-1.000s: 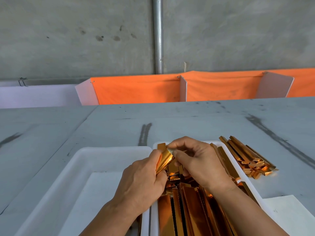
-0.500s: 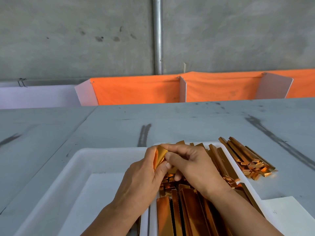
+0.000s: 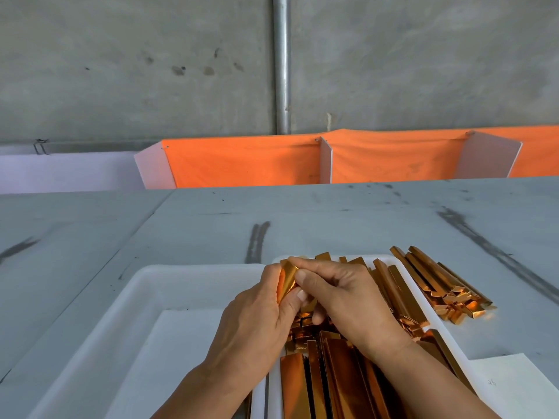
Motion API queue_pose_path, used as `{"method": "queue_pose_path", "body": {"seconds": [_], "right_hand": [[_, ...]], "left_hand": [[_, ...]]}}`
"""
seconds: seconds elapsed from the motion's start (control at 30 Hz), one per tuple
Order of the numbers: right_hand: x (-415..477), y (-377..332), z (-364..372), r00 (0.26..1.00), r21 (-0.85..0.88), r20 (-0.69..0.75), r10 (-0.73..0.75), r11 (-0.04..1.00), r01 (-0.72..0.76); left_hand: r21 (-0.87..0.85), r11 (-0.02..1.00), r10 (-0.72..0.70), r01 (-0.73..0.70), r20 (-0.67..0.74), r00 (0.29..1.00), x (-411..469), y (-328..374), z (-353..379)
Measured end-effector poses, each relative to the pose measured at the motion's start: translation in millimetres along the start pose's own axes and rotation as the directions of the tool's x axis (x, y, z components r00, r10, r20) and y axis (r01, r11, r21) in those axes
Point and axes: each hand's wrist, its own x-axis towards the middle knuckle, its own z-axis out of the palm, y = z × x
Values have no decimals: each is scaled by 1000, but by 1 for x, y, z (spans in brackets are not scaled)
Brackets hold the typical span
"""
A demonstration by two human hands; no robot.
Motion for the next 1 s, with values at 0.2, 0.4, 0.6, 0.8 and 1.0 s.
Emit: {"method": "queue_pose_path", "body": {"seconds": [0.2, 0.4, 0.6, 0.8, 1.0], "right_hand": [[0, 2, 2, 999, 37, -45, -25, 999, 27], [1, 2, 0, 999, -4, 40, -28, 1000, 28], [1, 3, -1, 999, -35, 12, -30, 999, 30], [0, -1, -3, 998, -51, 49, -32, 998, 35], [2, -6, -6, 999, 130, -40, -17, 991, 22]], "left_hand": [[39, 999, 21, -19, -44, 999, 0, 3, -1], [30, 999, 35, -34, -51, 998, -2, 3, 0], [70, 996, 60, -56, -56, 997, -1, 2, 2], [98, 994, 53, -48, -52, 997, -1, 3, 3], [121, 991, 71, -62, -72, 995, -1, 6, 0]]}}
